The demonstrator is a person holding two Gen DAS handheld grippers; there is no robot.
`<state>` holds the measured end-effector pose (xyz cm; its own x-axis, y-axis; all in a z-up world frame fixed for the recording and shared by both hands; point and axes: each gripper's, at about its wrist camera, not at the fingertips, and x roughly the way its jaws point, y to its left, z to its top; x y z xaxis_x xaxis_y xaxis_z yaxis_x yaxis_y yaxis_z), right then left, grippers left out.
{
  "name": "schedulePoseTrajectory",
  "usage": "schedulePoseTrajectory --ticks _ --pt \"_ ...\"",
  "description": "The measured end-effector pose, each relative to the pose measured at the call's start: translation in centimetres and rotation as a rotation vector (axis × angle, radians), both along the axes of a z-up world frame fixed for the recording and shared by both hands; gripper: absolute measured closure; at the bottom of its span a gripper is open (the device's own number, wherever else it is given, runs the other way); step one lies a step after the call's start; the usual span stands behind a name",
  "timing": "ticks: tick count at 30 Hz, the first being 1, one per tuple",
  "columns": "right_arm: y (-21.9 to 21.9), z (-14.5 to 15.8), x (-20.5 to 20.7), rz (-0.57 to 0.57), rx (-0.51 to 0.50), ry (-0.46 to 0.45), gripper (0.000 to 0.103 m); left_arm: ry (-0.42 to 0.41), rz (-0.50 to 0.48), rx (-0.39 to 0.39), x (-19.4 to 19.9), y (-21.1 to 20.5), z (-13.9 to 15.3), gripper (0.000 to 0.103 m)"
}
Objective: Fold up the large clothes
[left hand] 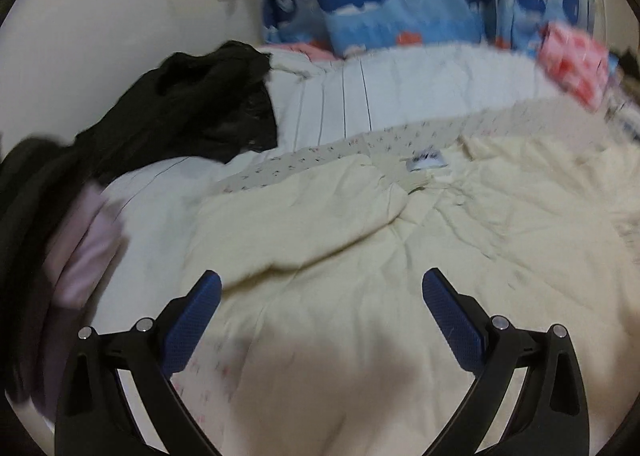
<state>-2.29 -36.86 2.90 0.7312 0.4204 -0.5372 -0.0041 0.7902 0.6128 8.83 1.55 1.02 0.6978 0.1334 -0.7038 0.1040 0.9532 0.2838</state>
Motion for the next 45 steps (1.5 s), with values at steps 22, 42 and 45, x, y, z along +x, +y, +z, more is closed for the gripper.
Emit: schedulePoseTrajectory --ticks 22,42,45 --pt "2.8 -9.6 5.5 -0.014 0.130 0.173 0.015 -0.209 0.282 -0.214 11.4 14.3 9.9 0.091" --pt "5.3 -13.1 6.5 0.038 0.080 0.310 0.014 -0.460 0.587 -0.647 -5.4 30.9 25.0 0.025" --pt "5.3 -12.5 6.4 0.045 0.064 0.291 0.014 -0.421 0.440 -0.572 -9.1 26.1 22.8 0.007"
